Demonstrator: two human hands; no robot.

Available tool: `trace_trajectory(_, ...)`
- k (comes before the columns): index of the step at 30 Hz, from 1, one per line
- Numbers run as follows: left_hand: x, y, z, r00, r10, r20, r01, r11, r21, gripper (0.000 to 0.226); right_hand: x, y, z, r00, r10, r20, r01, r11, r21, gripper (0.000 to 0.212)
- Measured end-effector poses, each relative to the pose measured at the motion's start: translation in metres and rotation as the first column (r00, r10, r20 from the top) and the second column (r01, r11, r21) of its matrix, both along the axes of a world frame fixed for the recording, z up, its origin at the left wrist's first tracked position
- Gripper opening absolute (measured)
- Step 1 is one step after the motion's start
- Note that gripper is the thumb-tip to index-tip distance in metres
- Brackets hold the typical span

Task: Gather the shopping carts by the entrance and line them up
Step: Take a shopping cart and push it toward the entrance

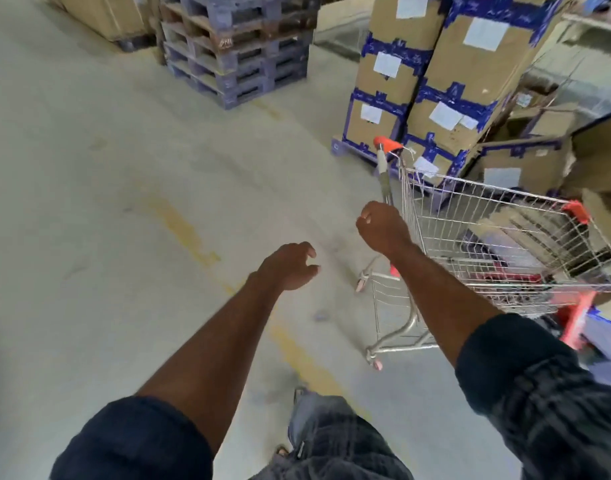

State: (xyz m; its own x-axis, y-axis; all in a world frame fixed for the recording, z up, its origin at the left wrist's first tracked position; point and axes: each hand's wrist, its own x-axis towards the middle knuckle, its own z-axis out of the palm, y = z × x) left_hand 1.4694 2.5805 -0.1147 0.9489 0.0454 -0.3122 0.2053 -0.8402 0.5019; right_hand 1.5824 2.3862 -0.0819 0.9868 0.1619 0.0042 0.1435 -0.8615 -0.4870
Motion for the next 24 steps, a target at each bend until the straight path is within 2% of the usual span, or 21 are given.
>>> trace_trajectory(4, 0.102, 0.036, 0.006, 0.993, -0.104, 0.060, 0.104, 0.994, 0.014, 0.043, 0.066, 0.018, -0.022, 0.967, -0.235, 0.102, 0.248, 0.958, -0.144, 0.047)
trace_trajectory(7, 0.181, 0.044, 0.011, 0.970, -0.197, 0.139, 0.196, 0.980, 0.020, 0.041, 0.107, 0.026, -0.043, 0.918, -0.397, 0.018, 0.396, 0.913, -0.101, 0.059)
trace_trajectory(10, 0.247, 0.043, 0.015, 0.929, -0.347, 0.128, 0.347, 0.938, 0.021, 0.042, 0.135, 0.033, -0.052, 0.849, -0.516, -0.115, 0.507, 0.856, -0.100, 0.056)
trace_trajectory(12, 0.293, 0.038, 0.016, 0.887, -0.450, 0.107, 0.448, 0.893, 0.038, 0.040, 0.148, 0.040, -0.055, 0.819, -0.562, -0.121, 0.550, 0.827, -0.116, 0.051)
trace_trajectory(16, 0.363, 0.005, 0.018, 0.826, -0.519, 0.221, 0.526, 0.850, 0.030, 0.039, 0.170, 0.055, -0.058, 0.789, -0.604, -0.113, 0.586, 0.795, -0.153, 0.045)
trace_trajectory(19, 0.378, -0.027, 0.021, 0.733, -0.633, 0.248, 0.634, 0.768, 0.087, 0.038, 0.176, 0.060, -0.052, 0.782, -0.595, -0.185, 0.580, 0.804, -0.132, 0.048)
trace_trajectory(21, 0.397, -0.042, 0.027, 0.655, -0.705, 0.271, 0.703, 0.701, 0.124, 0.040, 0.183, 0.052, -0.045, 0.788, -0.547, -0.284, 0.550, 0.832, -0.076, 0.050)
trace_trajectory(23, 0.423, -0.050, 0.021, 0.561, -0.801, 0.211, 0.780, 0.596, 0.189, 0.042, 0.183, 0.047, -0.046, 0.728, -0.569, -0.381, 0.606, 0.795, -0.029, 0.046)
trace_trajectory(24, 0.434, -0.050, 0.015, 0.519, -0.841, 0.150, 0.812, 0.540, 0.219, 0.041, 0.178, 0.049, -0.047, 0.671, -0.636, -0.380, 0.660, 0.747, -0.085, 0.045)
